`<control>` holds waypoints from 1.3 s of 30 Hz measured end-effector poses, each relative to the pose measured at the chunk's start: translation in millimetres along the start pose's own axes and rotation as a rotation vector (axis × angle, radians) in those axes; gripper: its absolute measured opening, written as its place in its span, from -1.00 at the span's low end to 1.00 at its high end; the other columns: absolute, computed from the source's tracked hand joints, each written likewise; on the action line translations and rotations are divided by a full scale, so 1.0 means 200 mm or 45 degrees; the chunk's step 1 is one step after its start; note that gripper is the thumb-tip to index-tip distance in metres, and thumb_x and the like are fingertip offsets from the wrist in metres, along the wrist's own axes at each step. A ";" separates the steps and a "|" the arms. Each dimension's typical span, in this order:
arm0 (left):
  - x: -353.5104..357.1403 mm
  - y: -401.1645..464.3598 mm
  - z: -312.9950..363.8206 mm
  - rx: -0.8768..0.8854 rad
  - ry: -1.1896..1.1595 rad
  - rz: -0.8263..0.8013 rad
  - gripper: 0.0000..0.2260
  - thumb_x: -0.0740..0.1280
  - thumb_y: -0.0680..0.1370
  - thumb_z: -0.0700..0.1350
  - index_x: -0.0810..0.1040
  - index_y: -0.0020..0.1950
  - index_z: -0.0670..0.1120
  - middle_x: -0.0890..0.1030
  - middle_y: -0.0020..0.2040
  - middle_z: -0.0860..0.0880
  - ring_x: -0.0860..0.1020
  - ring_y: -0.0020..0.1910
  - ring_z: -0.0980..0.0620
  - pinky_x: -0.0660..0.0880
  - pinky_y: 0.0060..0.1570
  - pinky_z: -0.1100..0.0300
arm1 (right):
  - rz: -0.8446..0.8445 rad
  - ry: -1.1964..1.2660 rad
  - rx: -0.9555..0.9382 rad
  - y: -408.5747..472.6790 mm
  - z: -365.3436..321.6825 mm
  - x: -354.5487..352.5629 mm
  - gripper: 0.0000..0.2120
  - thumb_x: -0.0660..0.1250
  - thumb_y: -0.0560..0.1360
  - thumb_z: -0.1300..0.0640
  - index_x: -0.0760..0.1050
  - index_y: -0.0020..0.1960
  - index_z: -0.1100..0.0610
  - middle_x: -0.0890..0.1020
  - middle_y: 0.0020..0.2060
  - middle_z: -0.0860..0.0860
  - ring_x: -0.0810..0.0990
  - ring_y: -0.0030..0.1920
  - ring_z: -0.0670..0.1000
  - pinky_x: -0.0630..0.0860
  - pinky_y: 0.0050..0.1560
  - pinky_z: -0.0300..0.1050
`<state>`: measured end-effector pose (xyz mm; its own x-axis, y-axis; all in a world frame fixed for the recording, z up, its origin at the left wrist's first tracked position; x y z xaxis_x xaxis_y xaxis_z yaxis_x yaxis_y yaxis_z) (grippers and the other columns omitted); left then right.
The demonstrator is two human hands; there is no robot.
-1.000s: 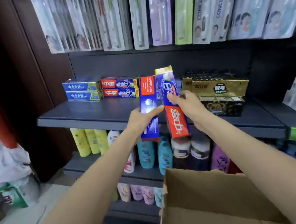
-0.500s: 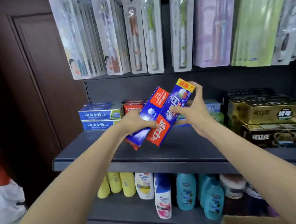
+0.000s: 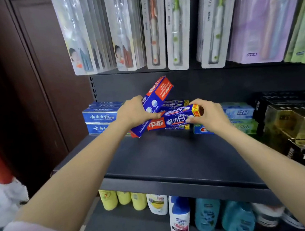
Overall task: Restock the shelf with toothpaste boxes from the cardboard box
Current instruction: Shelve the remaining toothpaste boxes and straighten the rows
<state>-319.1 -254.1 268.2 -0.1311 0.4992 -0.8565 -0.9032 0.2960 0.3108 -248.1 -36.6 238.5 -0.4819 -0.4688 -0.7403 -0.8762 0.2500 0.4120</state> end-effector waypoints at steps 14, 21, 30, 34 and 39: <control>0.04 0.07 -0.18 -0.035 -0.568 -0.226 -0.59 0.49 0.38 0.10 0.43 0.06 -0.06 0.63 0.07 -0.06 0.61 -0.10 0.01 0.54 -0.09 0.19 | -0.114 -0.647 -0.018 0.11 -0.09 0.40 -0.54 0.32 0.51 -0.01 0.36 0.32 0.17 0.38 0.25 0.13 0.30 0.32 0.12 0.46 0.15 0.04; 0.04 0.04 -0.15 0.429 0.241 0.053 -0.45 0.40 0.46 0.12 0.28 0.34 -0.01 0.57 0.18 -0.07 0.58 0.07 -0.11 0.48 -0.09 0.07 | -0.131 1.154 0.479 0.11 -0.32 0.22 -0.50 0.13 0.49 -0.31 0.40 0.17 0.08 0.63 -0.02 0.11 0.64 -0.12 0.06 0.50 -0.28 -0.16; -0.03 0.11 -0.24 0.470 0.263 -0.074 -0.38 0.45 0.39 0.06 0.29 0.37 -0.01 0.54 0.23 -0.07 0.50 0.18 -0.09 0.47 0.09 0.06 | -0.207 1.650 0.271 0.14 -0.23 0.13 -0.73 0.16 0.53 0.33 0.55 0.07 0.09 0.57 -0.07 0.07 0.54 -0.03 0.00 0.53 -0.05 -0.14; -0.03 0.14 -0.26 0.451 0.122 -0.075 -0.45 0.49 0.38 0.05 0.38 0.28 -0.06 0.53 0.18 -0.07 0.51 0.16 -0.06 0.52 0.05 0.04 | -0.198 1.480 0.206 0.13 -0.19 0.12 -0.71 0.19 0.54 0.34 0.52 0.16 0.08 0.57 -0.04 0.06 0.55 -0.02 -0.02 0.58 -0.20 -0.26; 0.02 0.20 -0.26 0.456 0.120 -0.005 -0.37 0.52 0.36 0.01 0.34 0.34 -0.05 0.43 0.23 -0.11 0.36 0.26 -0.05 0.40 0.19 0.07 | -0.042 0.965 0.161 0.14 -0.18 0.16 -0.66 0.34 0.49 0.28 0.48 0.22 0.03 0.60 0.04 0.04 0.59 0.03 -0.04 0.58 -0.16 -0.23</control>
<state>-376.2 -282.8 255.9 -0.1803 0.4252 -0.8869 -0.7057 0.5722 0.4178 -287.0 -74.7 245.0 -0.3584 -0.9188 -0.1655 -0.9061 0.2997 0.2985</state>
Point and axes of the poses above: each hand's wrist, its own y-axis towards the middle knuckle, its own x-axis out of the palm, z = x × y, the point moved 2 cm from there along y, towards the middle knuckle
